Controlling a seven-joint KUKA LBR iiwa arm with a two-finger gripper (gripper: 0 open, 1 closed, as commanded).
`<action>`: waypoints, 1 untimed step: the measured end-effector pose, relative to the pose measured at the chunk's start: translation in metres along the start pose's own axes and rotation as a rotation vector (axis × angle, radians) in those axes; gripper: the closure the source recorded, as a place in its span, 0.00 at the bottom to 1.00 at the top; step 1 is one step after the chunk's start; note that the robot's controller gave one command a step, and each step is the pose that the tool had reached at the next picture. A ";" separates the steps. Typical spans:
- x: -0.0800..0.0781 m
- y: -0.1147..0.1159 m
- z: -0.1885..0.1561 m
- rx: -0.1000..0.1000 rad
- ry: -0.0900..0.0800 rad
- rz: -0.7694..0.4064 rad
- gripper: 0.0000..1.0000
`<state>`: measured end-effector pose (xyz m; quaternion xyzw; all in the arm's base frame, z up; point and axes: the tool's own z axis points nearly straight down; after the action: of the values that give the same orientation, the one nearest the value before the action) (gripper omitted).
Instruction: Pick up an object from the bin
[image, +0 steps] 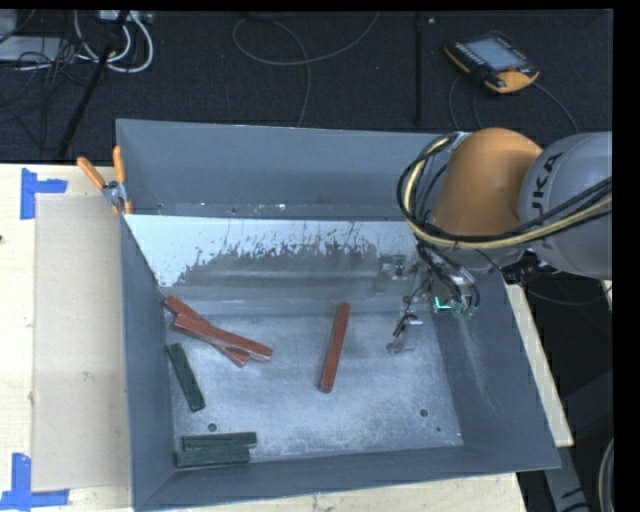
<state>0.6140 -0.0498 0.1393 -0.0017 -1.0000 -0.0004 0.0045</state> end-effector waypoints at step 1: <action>-0.002 0.000 -0.005 0.001 -0.008 -0.001 0.00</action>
Offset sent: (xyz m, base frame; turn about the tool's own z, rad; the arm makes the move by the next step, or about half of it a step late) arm -0.0001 0.0801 -0.0669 -0.2708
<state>0.6159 -0.0497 0.1439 -0.0012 -1.0000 -0.0001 0.0006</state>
